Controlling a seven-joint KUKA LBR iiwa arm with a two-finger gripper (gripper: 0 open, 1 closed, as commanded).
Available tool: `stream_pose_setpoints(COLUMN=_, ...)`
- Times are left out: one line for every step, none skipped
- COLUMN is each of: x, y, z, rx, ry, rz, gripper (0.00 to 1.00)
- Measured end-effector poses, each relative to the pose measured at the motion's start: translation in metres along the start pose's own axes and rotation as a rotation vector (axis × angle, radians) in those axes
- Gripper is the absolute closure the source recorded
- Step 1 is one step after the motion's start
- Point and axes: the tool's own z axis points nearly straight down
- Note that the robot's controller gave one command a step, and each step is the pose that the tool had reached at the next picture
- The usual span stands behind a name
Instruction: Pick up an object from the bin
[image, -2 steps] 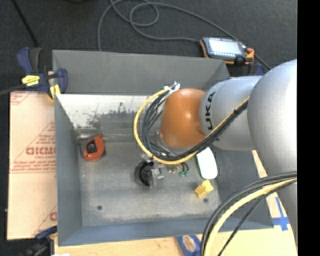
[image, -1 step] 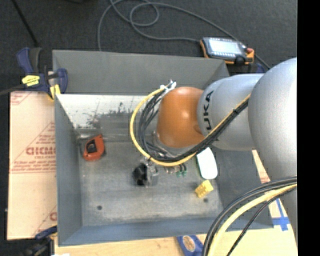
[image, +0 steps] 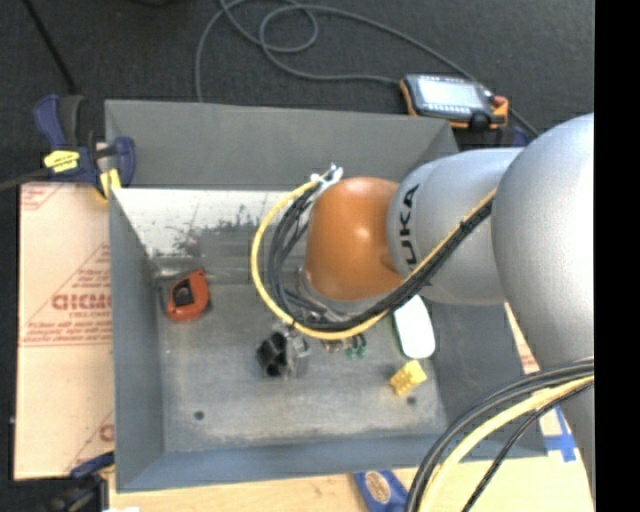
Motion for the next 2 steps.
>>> stream_pose_setpoints(x=0.015, y=0.011, z=-0.031, rx=-0.001, ry=0.004, rz=0.001, gripper=1.0)
stream_pose_setpoints(x=0.015, y=0.018, z=-0.098, rx=0.0, ry=0.002, rz=-0.009, gripper=1.0)
